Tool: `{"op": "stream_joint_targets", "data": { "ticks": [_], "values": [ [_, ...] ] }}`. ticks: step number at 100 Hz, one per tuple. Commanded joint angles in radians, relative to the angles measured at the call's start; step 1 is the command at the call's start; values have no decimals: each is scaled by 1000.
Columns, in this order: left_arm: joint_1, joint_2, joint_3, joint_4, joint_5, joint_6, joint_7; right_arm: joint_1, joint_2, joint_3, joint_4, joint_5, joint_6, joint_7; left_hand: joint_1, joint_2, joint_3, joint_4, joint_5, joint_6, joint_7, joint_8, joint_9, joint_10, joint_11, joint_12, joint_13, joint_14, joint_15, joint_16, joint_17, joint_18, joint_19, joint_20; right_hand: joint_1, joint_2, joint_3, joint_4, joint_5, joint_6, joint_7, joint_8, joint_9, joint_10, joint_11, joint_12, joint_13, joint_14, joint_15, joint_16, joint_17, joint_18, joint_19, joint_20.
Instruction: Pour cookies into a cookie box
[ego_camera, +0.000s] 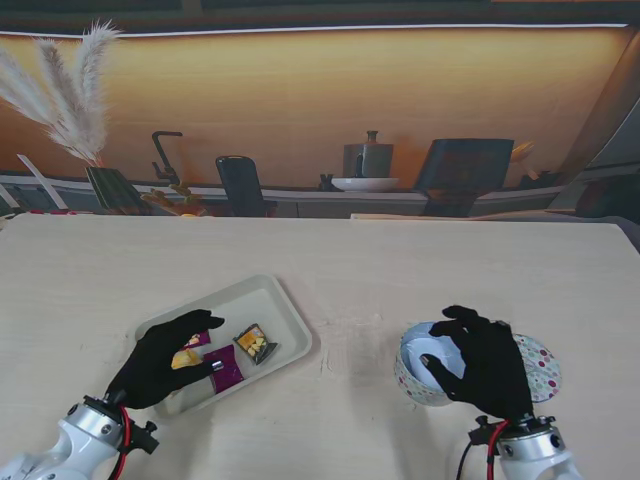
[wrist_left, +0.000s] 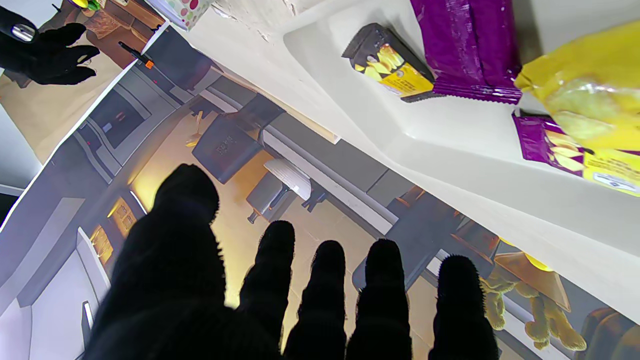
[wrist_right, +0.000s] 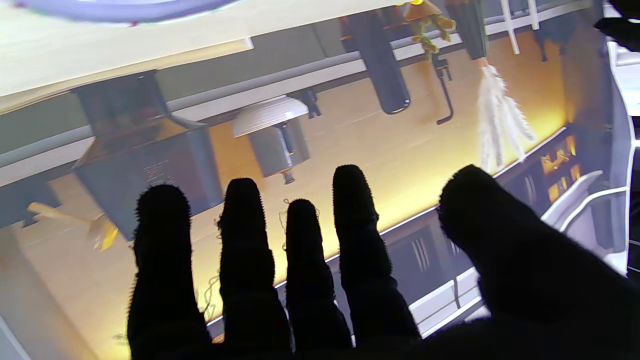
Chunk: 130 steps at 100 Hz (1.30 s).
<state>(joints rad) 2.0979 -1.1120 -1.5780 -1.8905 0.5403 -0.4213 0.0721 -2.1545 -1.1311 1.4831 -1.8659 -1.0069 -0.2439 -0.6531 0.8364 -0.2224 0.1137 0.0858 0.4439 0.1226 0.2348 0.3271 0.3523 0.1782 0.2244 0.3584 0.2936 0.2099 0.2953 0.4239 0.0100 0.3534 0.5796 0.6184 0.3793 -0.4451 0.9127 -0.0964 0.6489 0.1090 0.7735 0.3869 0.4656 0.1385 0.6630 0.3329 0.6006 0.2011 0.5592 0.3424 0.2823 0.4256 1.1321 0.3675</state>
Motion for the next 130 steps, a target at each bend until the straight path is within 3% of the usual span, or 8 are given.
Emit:
{"op": "stream_joint_targets", "data": {
  "ticks": [1,54,95,130],
  "values": [
    [16,-6,-7,-5,3,-7,-5,17,-8,-28,-15,-3,3,15,13,22,-18,13,-1,-12,1,-1,3,-12,-26,-2,5,-4,-7,16,0,16,4,17,-31,-11,14,22,1,-28,-21,-18,24,3,-19,-6,25,38,4,10,3,20,16,12],
    [49,-11,-21,-23,12,-10,15,145,-6,-212,42,53,13,44,12,23,-17,11,-5,-11,0,-2,2,-13,-26,-3,5,-4,-6,16,-1,16,7,17,-45,-5,1,21,6,-29,-65,-32,96,6,-47,-10,86,50,9,8,23,32,16,26],
    [61,-9,-21,-36,18,-5,8,198,-7,-266,76,97,-3,90,10,25,-18,11,-10,-6,-4,-4,5,-11,-24,-2,8,-1,-4,17,0,17,8,16,-49,1,-20,25,-11,-23,-109,-68,103,6,-73,-16,90,50,-8,0,23,30,12,32],
    [58,-7,-34,-42,28,15,-2,206,-8,-273,84,101,-7,84,6,24,-21,11,-24,0,-13,-8,8,-11,-21,0,12,-4,-1,18,2,17,11,16,-47,-2,-20,26,-14,-24,-100,-73,111,6,-71,-13,96,52,-4,1,23,30,11,35]
  ]
}}
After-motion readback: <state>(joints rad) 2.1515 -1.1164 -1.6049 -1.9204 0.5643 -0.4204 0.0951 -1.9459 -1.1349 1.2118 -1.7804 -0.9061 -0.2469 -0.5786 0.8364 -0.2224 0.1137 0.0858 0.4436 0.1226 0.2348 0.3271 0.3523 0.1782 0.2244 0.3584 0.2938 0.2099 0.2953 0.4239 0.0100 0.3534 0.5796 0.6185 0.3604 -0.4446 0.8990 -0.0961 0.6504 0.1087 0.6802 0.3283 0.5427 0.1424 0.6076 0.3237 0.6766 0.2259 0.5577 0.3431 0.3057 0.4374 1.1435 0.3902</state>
